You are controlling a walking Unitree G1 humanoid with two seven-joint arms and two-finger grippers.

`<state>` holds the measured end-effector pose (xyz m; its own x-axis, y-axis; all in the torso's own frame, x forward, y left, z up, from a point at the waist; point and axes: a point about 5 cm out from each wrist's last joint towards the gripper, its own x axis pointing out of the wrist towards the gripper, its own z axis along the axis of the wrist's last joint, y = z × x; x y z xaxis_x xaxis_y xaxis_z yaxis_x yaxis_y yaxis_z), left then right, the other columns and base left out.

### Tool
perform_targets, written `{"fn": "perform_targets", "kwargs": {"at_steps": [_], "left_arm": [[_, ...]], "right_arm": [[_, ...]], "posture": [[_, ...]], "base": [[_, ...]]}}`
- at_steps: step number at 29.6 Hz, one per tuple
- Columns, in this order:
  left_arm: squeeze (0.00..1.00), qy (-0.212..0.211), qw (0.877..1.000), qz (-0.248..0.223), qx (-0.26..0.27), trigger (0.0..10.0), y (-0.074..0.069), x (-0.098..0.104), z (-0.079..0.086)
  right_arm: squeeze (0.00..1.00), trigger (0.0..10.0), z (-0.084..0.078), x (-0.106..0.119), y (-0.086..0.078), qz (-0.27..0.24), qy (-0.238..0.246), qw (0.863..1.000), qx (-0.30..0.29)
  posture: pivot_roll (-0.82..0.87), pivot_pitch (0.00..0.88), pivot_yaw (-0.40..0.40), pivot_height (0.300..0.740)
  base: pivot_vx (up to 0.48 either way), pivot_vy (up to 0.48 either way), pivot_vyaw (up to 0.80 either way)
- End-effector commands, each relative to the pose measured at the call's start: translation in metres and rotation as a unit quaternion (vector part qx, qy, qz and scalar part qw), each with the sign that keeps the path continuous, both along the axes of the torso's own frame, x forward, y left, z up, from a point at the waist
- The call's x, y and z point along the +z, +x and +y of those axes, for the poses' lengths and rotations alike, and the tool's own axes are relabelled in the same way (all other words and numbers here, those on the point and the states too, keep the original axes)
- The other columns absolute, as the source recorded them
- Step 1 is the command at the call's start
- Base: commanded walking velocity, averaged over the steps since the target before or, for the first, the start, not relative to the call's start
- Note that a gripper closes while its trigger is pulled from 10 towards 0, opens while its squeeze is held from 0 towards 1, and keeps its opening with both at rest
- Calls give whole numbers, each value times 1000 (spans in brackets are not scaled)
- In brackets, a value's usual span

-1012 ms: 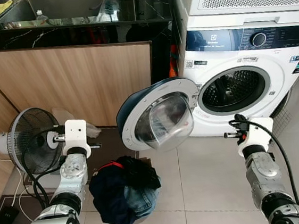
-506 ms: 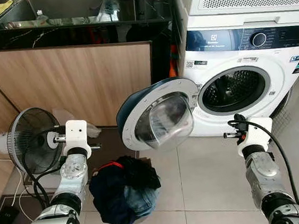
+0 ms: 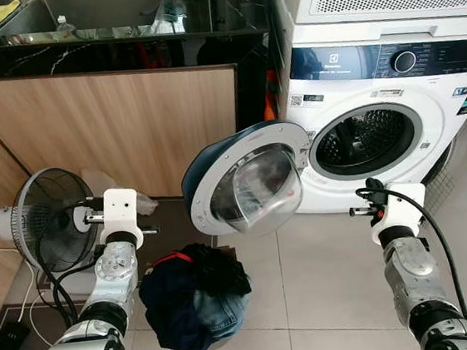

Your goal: Clothes washing

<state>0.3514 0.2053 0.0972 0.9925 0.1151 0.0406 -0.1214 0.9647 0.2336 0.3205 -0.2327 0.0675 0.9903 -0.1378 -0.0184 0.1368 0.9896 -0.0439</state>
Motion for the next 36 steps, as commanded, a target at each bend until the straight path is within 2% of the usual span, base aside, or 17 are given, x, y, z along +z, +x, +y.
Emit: {"fn": "perform_targets", "kwargs": {"at_steps": [1,10,15,36], "left_arm": [[0,4,1000,8,0,10000,-1,-2,0],[0,5,1000,7,0,10000,0,-2,0],[0,5,1000,7,-1,10000,0,-2,0],[0,4,1000,7,-3,10000,-1,-3,-1]], "right_arm": [[0,10000,-4,-5,-3,14,-3,1000,-3],[0,10000,-4,-5,-3,16,-6,1000,-1],[0,10000,-3,-7,-3,31,-20,999,0],[0,10000,0,-6,-2,29,-19,999,9]], "posture": [[37,80,-10,702],[37,80,-10,655],[37,80,-10,655],[34,66,-12,655]], "base": [[0,0,0],[0,0,0],[0,0,0],[0,0,0]]}}
